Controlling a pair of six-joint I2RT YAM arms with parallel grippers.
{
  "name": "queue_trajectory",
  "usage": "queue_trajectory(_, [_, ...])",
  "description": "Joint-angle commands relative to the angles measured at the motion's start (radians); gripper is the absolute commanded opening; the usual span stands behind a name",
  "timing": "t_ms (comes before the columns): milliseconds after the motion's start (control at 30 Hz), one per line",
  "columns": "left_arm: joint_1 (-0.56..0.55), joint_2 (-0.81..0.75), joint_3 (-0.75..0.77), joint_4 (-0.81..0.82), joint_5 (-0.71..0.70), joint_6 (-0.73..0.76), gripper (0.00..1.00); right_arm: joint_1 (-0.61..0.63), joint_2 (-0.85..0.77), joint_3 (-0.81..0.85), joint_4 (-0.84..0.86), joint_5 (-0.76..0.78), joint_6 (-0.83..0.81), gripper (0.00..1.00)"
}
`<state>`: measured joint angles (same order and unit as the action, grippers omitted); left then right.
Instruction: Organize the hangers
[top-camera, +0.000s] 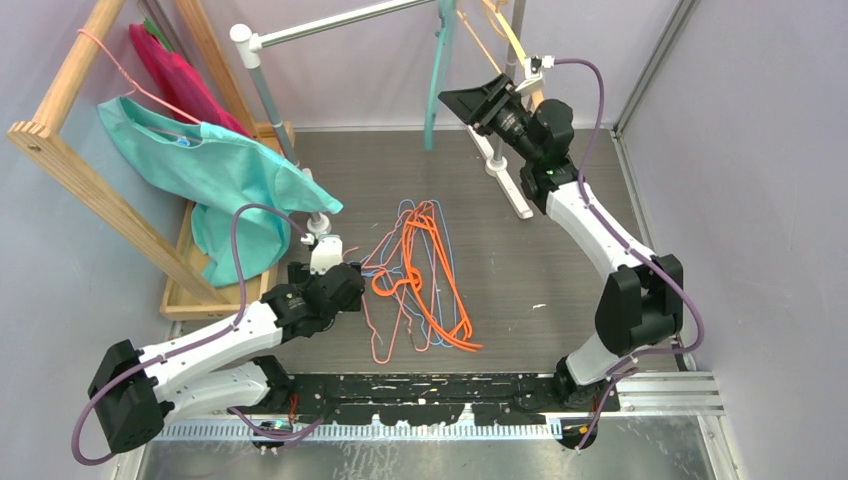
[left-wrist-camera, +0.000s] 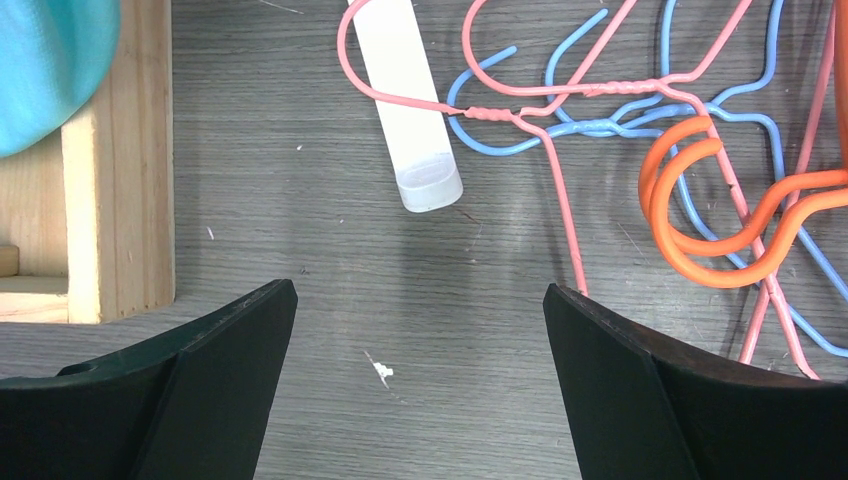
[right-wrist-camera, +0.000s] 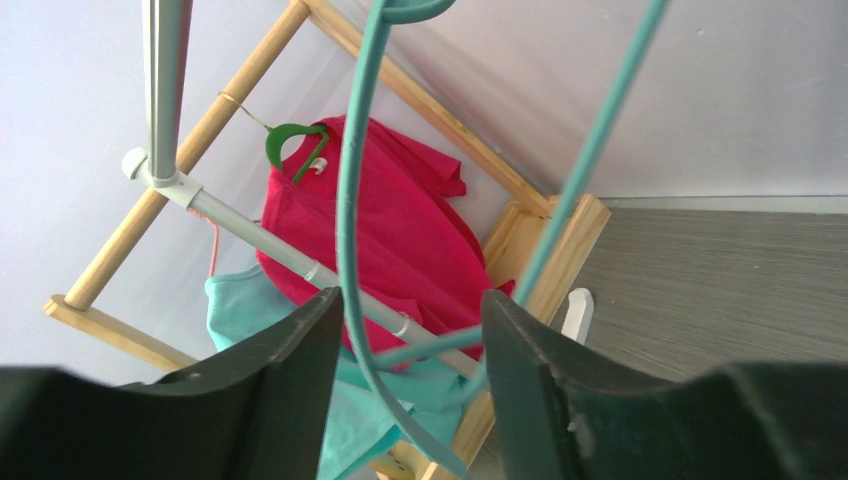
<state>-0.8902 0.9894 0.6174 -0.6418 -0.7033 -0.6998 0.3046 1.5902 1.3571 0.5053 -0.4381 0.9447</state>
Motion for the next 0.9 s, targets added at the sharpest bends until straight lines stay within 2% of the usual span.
queue_trajectory(0, [-0.003,-0.004,0.012,0.010,-0.029,-0.020,0.98,-0.005,-0.143,-0.019,-0.043,0.068,-0.100,0.64])
queue_trajectory(133, [-0.003,0.008,0.014,0.024,-0.021,-0.019,0.98,-0.003,-0.225,-0.037,-0.155,0.120,-0.200,0.69])
queue_trajectory(333, [-0.003,0.038,0.015,0.033,-0.017,-0.018,0.98,0.043,-0.366,-0.074,-0.375,0.234,-0.401,0.69])
queue_trajectory(433, [-0.004,0.045,0.019,0.039,-0.014,-0.018,0.98,0.153,-0.424,-0.108,-0.521,0.363,-0.537,0.69])
queue_trajectory(533, [-0.004,0.045,0.025,0.049,-0.005,-0.018,0.98,0.325,-0.471,-0.215,-0.625,0.493,-0.621,0.68])
queue_trajectory(700, [-0.003,0.057,0.042,0.052,0.008,-0.017,0.98,0.528,-0.542,-0.435,-0.702,0.700,-0.611,0.65])
queue_trajectory(867, [-0.003,0.082,0.047,0.060,0.007,-0.019,0.98,0.620,-0.570,-0.599,-0.710,0.708,-0.564,0.60])
